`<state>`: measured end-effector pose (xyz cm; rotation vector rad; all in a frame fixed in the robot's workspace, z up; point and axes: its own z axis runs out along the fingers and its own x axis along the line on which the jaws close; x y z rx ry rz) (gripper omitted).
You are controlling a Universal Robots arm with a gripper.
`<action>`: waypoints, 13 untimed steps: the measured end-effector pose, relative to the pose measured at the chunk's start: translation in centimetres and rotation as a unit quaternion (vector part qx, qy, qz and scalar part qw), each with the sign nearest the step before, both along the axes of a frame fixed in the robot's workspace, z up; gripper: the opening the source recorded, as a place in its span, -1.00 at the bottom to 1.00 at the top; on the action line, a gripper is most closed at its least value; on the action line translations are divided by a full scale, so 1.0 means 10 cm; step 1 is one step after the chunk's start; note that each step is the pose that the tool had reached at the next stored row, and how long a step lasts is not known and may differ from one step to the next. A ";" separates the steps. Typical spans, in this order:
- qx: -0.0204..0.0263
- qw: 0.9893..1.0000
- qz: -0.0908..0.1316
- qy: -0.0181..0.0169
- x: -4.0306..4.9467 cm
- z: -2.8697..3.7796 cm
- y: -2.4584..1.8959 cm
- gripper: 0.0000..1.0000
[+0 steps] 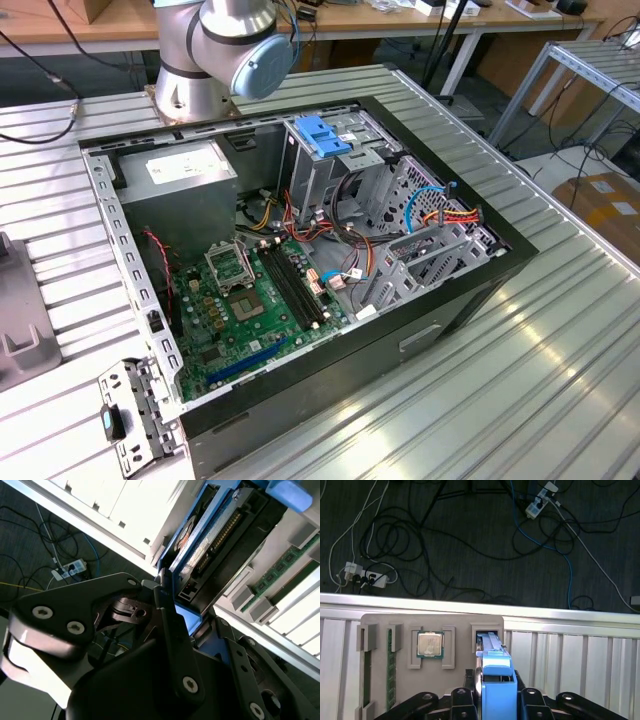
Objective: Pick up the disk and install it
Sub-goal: 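Pick up the disk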
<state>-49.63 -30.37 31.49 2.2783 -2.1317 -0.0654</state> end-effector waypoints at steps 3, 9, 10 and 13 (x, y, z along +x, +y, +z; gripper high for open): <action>0.000 1.000 0.000 0.000 0.000 0.009 0.000 -0.26; 0.000 1.000 0.000 0.000 0.000 0.027 0.000 -0.26; 0.000 1.000 0.000 0.000 0.000 0.030 0.000 -0.26; 0.000 1.000 0.000 0.000 0.000 0.043 0.000 -0.26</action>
